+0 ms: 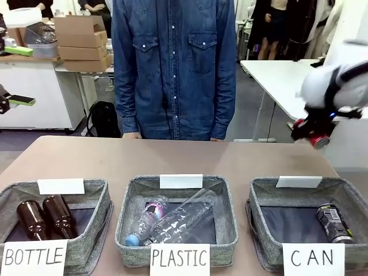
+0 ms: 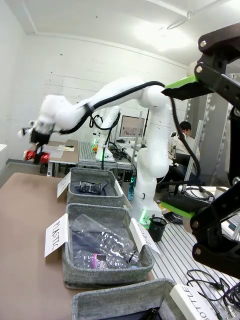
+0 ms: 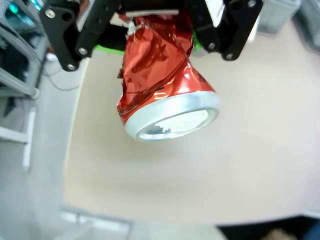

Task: Sort the can waste into the basket.
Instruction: Pick up the can waste from the table and place it in the right Fabric basket.

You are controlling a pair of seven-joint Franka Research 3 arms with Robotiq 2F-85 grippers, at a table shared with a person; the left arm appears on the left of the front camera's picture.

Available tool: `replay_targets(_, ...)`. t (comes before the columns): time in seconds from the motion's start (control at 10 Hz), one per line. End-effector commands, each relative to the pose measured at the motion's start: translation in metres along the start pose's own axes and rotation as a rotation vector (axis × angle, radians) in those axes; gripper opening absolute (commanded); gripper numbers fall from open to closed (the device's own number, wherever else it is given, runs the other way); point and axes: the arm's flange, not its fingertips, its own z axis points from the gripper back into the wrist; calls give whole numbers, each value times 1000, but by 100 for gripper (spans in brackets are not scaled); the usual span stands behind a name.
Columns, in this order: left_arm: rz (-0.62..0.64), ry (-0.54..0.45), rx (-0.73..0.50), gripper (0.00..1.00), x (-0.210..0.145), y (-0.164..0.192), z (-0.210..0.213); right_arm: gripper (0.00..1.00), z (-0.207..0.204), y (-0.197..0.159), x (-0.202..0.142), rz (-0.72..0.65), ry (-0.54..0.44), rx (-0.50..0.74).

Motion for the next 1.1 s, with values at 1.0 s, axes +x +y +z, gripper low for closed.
replay_targets(1.0,-3,10,6,100,-3,1,2,0,120,14,-201,1779,-562,426)
